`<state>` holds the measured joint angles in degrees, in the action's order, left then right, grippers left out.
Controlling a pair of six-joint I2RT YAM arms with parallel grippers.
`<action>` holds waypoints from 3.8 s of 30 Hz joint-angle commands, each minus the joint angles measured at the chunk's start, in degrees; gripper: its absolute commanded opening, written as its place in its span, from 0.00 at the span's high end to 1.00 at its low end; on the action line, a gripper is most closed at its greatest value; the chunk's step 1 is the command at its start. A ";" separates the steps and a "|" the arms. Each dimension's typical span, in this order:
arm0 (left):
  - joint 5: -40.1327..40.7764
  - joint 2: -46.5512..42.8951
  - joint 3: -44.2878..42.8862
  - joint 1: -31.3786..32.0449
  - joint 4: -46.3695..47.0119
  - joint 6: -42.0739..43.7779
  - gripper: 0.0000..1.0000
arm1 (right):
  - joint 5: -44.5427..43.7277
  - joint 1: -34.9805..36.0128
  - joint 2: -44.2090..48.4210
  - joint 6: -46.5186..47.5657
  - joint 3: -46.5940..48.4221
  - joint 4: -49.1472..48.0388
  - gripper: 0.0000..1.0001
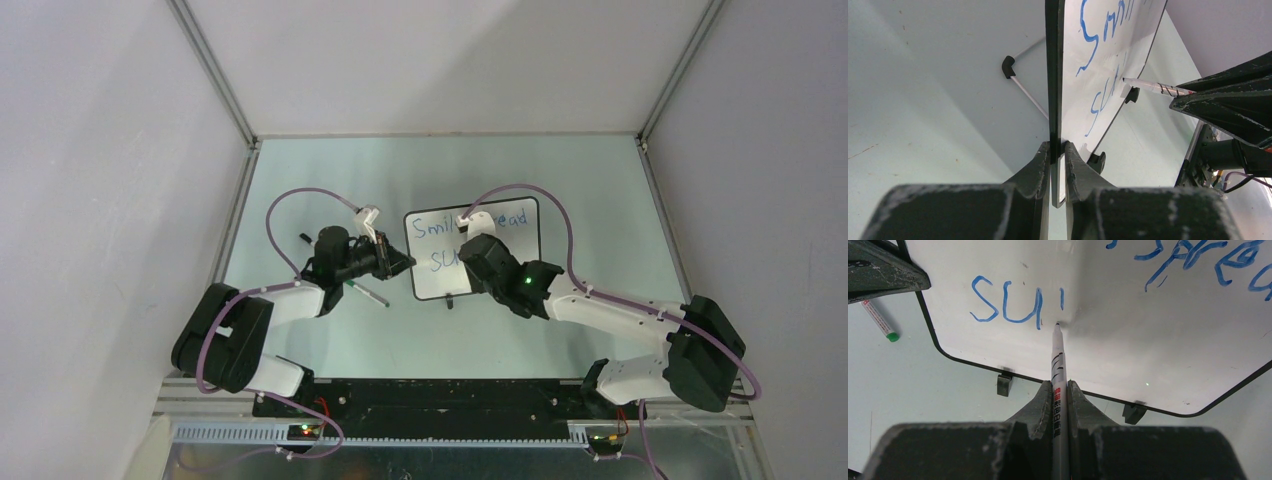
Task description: Write a sentence on the whiteboard
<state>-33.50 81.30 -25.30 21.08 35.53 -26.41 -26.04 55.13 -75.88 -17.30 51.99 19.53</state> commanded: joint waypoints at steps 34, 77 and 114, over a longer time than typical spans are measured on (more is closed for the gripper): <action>1.99 -0.79 -1.42 1.17 -3.84 3.30 0.94 | 2.08 -3.77 -3.70 0.99 7.45 1.93 1.00; 2.06 -1.40 -1.24 1.26 -4.06 3.39 0.94 | 1.93 -2.67 -4.18 1.43 8.60 2.03 1.00; 2.29 -1.44 -1.32 1.42 -4.50 3.56 0.94 | 0.06 -5.74 -2.29 0.19 8.59 6.04 1.00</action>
<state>-31.90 80.58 -25.63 21.87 33.71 -25.41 -23.05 50.13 -79.59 -16.47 60.34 25.06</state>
